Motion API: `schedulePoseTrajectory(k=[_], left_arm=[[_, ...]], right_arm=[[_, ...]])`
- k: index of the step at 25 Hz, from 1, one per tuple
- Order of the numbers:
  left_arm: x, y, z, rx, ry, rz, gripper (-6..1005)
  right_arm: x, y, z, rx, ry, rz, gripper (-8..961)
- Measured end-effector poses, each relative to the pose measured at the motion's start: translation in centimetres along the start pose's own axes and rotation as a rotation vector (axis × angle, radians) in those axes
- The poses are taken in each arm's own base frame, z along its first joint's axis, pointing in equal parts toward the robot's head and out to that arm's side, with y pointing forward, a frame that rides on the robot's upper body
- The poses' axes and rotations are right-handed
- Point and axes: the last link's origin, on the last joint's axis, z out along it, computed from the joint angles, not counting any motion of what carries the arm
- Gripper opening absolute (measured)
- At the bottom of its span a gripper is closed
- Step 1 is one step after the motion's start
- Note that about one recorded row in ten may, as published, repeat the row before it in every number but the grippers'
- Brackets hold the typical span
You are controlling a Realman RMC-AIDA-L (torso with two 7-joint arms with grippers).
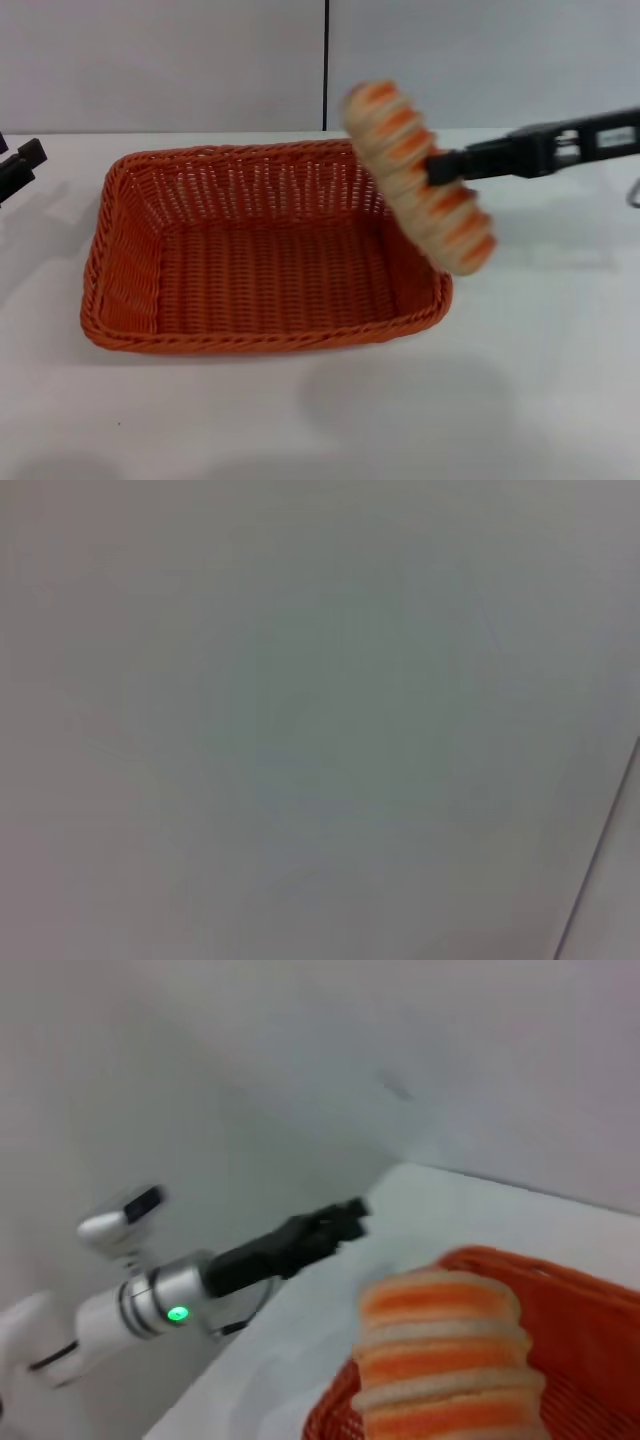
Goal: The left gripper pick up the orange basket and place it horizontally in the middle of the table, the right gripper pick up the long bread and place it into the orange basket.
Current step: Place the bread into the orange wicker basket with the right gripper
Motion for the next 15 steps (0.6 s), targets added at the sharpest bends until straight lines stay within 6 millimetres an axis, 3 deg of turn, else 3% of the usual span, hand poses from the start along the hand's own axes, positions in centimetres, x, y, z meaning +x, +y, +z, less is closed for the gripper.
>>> schedulePoseTrajectory(k=[2,9,15], left_arm=[[0.0,0.1,0.0,-0.004,0.0,0.003,575],[-0.7,-0.2,-0.9,0.004,0.002,-0.022,574],[-1.3,-0.6,-2.0,0.008,0.033,-0.04,574]], right_arm=[[-0.6,-0.5,2.2,-0.014,0.02,-0.079,214],[0.2,-1.9,5.8,0.069,0.125,-0.171,176],[0.3,-1.4,6.9,0.033,0.097,-0.274,178]])
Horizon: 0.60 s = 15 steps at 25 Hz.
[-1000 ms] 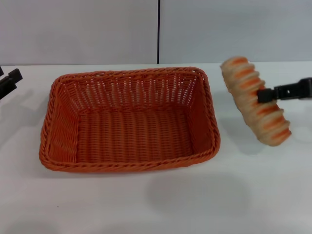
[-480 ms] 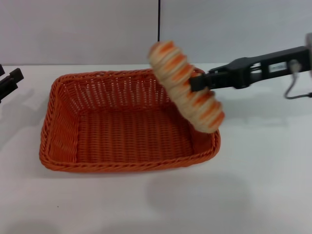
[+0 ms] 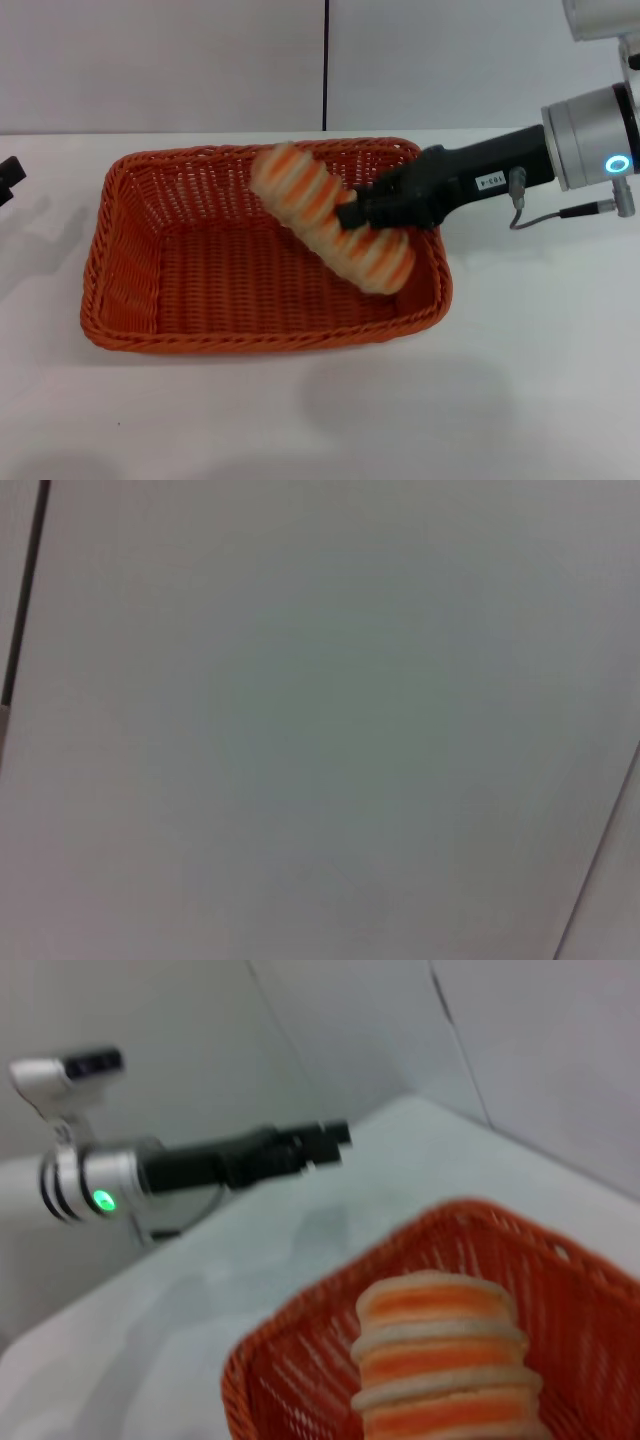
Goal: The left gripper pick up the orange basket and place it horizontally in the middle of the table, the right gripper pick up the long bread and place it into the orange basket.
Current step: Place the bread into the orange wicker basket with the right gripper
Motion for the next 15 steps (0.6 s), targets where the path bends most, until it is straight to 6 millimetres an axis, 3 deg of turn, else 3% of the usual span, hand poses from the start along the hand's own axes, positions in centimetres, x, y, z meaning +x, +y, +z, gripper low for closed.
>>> schedulePoseTrajectory(k=[5,10,15], left_arm=[[0.0,-0.1,-0.2,0.0,0.009,0.005,575],[0.0,-0.1,-0.3,-0.001,0.009,0.005,574],[0.0,-0.1,-0.3,0.0,0.012,0.038,576]], right_arm=[[-0.7,0.1,-0.8,0.011,-0.072,-0.031,290],[-0.6,0.2,-1.6,0.02,-0.126,-0.049,506],[-0.1,1.2,-3.7,0.021,-0.252,-0.109,560]])
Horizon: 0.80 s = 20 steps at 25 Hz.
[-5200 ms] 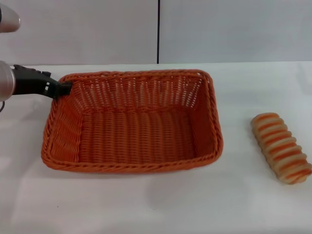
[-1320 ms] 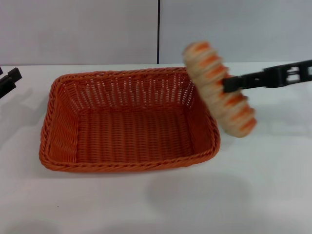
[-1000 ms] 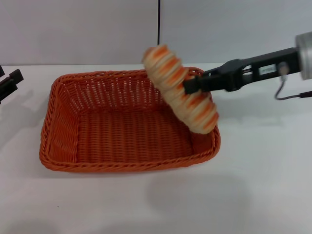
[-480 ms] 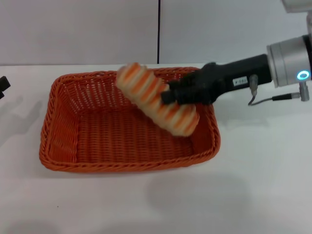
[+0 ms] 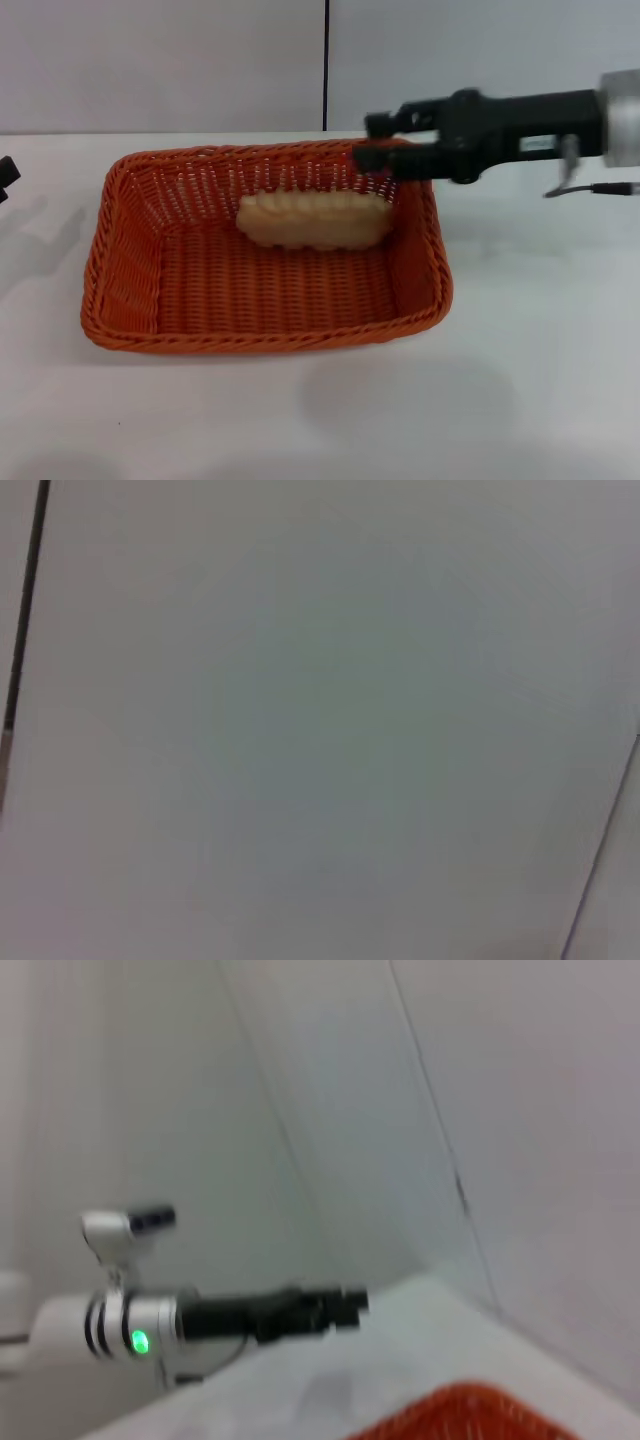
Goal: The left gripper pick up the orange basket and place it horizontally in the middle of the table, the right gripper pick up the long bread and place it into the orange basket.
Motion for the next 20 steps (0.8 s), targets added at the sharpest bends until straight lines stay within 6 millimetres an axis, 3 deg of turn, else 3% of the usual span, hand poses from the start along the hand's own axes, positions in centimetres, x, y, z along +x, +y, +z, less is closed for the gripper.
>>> schedulePoseTrajectory(k=[5,7,8,11,14,17,20], left_arm=[[-0.8,-0.3,-0.8,0.02,0.03,-0.014,578],[-1.3,-0.6,-2.0,0.04,0.079,0.0,579],[-1.3,-0.6,-2.0,0.04,0.079,0.0,579],[-1.7,-0.8,-3.6,0.072,0.146,0.015,580],[-2.3,-0.9,-5.3,0.137,0.228,0.035,581],[-3.3,-0.8,-6.8,0.223,0.307,0.075,582],[-4.4,-0.4,-7.7,0.323,0.368,0.111,596]], right_arm=[[2.1,2.1,-5.6,0.129,-0.316,-0.144,571],[4.8,2.9,-9.2,0.286,-0.538,-0.204,571],[4.8,2.9,-9.2,0.286,-0.538,-0.204,571],[8.4,3.9,-12.3,0.476,-0.702,-0.241,571],[11.8,4.6,-13.9,0.672,-0.794,-0.258,571],[15.4,5.0,-14.0,0.926,-0.841,-0.256,571],[16.5,4.8,-14.0,1.048,-0.836,-0.255,571]])
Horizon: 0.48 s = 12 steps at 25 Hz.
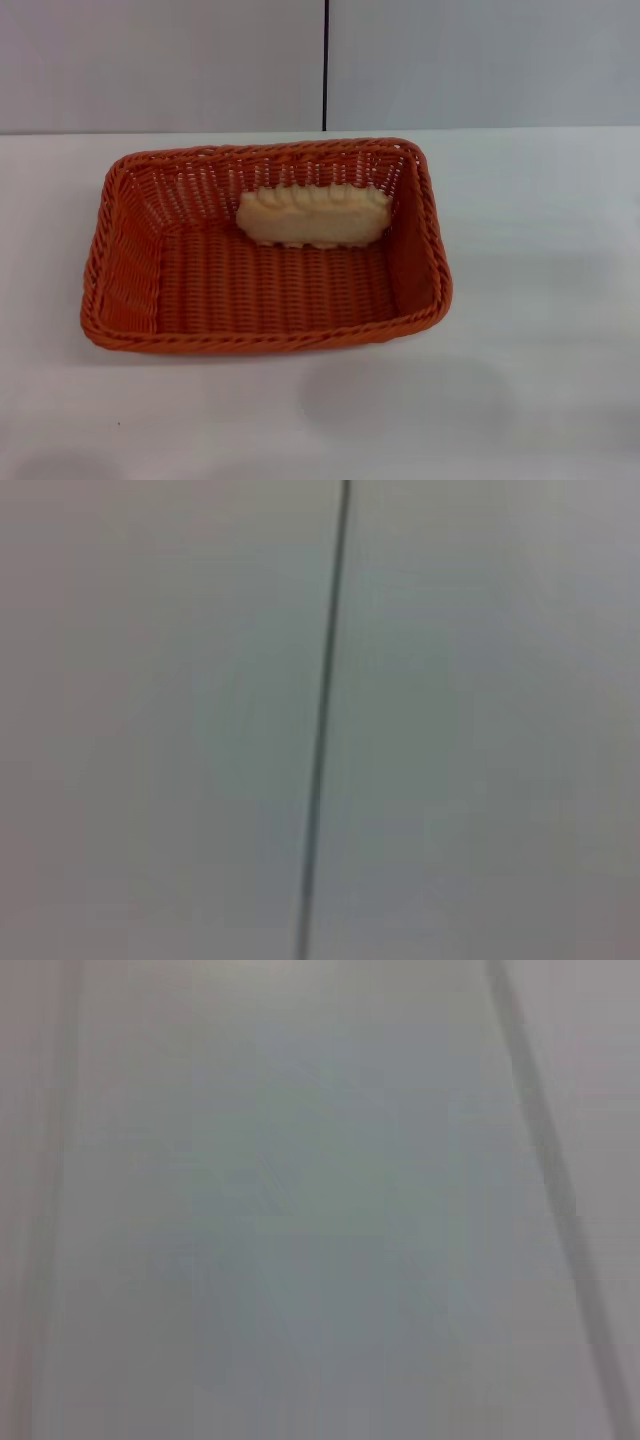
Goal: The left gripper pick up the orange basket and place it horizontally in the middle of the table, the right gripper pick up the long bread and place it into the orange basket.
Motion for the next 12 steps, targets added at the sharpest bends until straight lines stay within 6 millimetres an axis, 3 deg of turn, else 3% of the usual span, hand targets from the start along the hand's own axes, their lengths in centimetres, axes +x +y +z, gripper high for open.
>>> schedulePoseTrajectory(k=[6,12], left_arm=[[-1.3,1.1,-0.9,0.094,0.043,0.093,624],[-2.1,1.8,-0.7,0.156,0.054,0.109,653]], right_arm=[[1.5,0.0,-0.3,0.111,0.049,-0.098,571],[2.1,-0.7,0.8,0.163,0.074,-0.11,571]])
